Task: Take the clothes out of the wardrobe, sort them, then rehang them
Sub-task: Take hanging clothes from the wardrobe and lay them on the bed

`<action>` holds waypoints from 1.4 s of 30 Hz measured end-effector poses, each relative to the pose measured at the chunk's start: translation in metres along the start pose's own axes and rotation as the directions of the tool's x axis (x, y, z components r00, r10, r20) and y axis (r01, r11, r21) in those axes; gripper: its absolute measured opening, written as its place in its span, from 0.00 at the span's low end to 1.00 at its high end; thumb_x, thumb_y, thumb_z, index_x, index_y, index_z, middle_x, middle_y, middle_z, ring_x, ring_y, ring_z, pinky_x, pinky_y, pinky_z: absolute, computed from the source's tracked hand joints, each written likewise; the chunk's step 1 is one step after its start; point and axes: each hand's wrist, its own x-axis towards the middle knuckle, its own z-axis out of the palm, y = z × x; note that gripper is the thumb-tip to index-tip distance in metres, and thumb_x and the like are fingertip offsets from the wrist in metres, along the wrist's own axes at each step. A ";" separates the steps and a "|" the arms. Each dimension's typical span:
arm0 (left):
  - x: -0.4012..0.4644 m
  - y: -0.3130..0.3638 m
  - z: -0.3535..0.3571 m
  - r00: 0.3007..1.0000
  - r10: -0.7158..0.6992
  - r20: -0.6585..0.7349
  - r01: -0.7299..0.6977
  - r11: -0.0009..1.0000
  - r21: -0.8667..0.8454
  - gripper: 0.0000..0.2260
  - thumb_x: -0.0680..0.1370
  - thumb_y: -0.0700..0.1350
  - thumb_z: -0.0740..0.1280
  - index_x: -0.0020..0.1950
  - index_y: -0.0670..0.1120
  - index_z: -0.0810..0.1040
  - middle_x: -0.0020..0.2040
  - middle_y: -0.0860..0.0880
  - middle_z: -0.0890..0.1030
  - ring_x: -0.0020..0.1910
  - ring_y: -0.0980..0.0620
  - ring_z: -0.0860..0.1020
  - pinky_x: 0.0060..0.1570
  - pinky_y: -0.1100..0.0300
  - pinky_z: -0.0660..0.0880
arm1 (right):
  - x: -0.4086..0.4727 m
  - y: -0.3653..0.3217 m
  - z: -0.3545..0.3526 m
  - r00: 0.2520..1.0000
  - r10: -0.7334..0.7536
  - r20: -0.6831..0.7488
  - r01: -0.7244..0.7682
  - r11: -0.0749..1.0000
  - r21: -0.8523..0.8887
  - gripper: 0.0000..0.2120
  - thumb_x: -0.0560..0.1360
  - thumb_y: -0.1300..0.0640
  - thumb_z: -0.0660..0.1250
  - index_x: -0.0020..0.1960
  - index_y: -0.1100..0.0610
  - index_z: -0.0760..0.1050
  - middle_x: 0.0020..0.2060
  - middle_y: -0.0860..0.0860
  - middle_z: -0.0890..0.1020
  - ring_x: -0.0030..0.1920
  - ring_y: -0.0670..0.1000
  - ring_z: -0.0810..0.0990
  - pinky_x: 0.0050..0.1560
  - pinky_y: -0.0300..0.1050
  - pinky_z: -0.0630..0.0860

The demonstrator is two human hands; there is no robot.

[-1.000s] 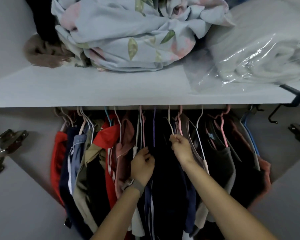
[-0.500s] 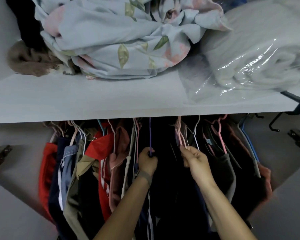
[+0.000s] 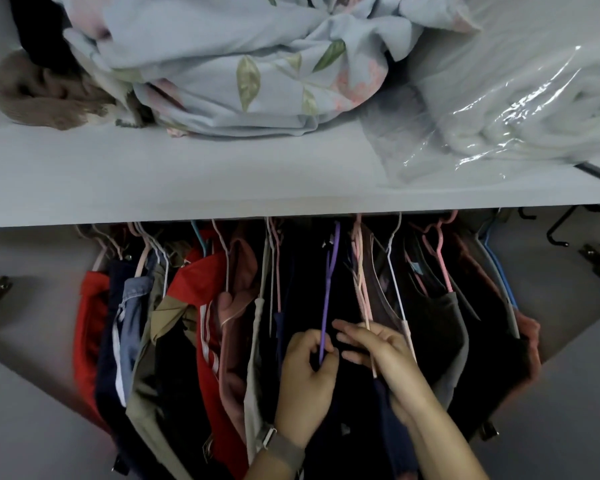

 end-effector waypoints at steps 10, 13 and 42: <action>-0.057 -0.030 -0.005 0.977 0.064 0.202 -0.085 0.991 0.100 0.18 0.72 0.58 0.59 0.52 0.49 0.81 0.46 0.52 0.74 0.48 0.62 0.75 0.52 0.73 0.67 | -0.038 0.034 0.005 0.995 0.096 0.010 -0.096 0.994 0.058 0.17 0.68 0.52 0.70 0.49 0.64 0.78 0.34 0.52 0.83 0.37 0.47 0.81 0.40 0.35 0.76; -0.072 -0.032 -0.006 0.935 0.020 0.354 -0.010 0.999 -0.030 0.15 0.75 0.55 0.61 0.49 0.49 0.84 0.41 0.53 0.77 0.43 0.60 0.77 0.44 0.68 0.71 | -0.050 0.048 -0.004 0.993 0.102 -0.052 -0.101 0.995 0.026 0.13 0.70 0.49 0.68 0.42 0.60 0.74 0.23 0.47 0.71 0.27 0.43 0.73 0.32 0.34 0.69; -0.305 0.108 0.112 0.002 0.563 0.826 -0.910 0.344 -0.232 0.12 0.71 0.61 0.58 0.41 0.55 0.73 0.37 0.59 0.76 0.36 0.57 0.77 0.33 0.60 0.70 | -0.550 0.111 -0.119 0.562 -0.186 -0.806 -0.197 0.916 -0.349 0.17 0.81 0.58 0.58 0.35 0.54 0.74 0.28 0.48 0.81 0.29 0.47 0.76 0.39 0.39 0.72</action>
